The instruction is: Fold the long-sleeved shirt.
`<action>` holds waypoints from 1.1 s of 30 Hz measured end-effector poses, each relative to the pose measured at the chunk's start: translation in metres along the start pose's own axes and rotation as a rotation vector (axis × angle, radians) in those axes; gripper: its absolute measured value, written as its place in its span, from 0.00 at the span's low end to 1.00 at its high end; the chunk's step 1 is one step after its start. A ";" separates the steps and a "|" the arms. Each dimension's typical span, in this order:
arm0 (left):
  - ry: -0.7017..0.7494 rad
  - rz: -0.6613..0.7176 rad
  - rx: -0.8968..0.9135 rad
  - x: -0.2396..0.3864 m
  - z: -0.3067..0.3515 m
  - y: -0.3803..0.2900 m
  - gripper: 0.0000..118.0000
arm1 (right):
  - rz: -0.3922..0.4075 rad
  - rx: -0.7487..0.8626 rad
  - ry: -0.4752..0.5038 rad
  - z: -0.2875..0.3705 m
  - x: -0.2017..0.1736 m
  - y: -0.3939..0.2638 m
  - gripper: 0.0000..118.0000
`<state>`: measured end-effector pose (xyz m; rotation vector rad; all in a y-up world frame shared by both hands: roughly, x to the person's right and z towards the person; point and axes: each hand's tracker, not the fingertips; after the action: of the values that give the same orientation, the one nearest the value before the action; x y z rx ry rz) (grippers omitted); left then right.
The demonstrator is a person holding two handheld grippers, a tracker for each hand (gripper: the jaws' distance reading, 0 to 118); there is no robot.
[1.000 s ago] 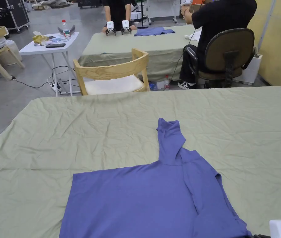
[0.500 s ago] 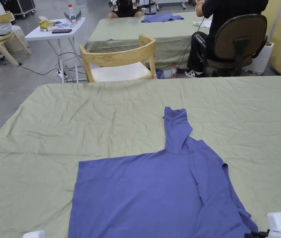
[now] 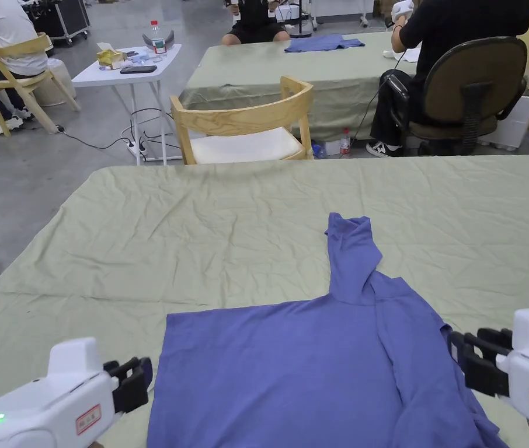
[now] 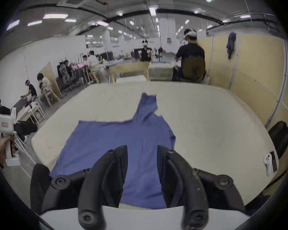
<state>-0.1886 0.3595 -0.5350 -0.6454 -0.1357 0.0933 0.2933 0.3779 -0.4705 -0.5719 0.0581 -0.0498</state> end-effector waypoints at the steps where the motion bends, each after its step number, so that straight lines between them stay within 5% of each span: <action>1: -0.009 -0.010 0.015 0.004 -0.002 0.005 0.29 | -0.003 0.017 0.008 -0.001 -0.003 0.004 0.33; 3: -0.021 -0.010 0.052 0.014 -0.002 0.011 0.07 | -0.006 0.029 0.016 -0.005 -0.009 0.009 0.18; 5: -0.016 -0.014 0.061 0.022 -0.003 0.013 0.00 | -0.015 0.060 0.011 -0.004 -0.013 0.007 0.01; 19: -0.025 0.009 -0.009 0.015 -0.048 0.020 0.00 | 0.069 -0.055 0.078 -0.088 0.010 0.075 0.00; 25: -0.020 0.022 -0.055 0.017 -0.094 0.031 0.00 | 0.178 -0.261 0.178 -0.221 0.026 0.158 0.00; 33: -0.043 0.015 -0.123 0.024 -0.176 0.049 0.00 | 0.251 -0.457 0.130 -0.404 0.039 0.197 0.00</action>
<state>-0.1402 0.2973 -0.7013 -0.7678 -0.1795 0.1136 0.3103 0.3230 -0.9178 -1.0132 0.2721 0.1753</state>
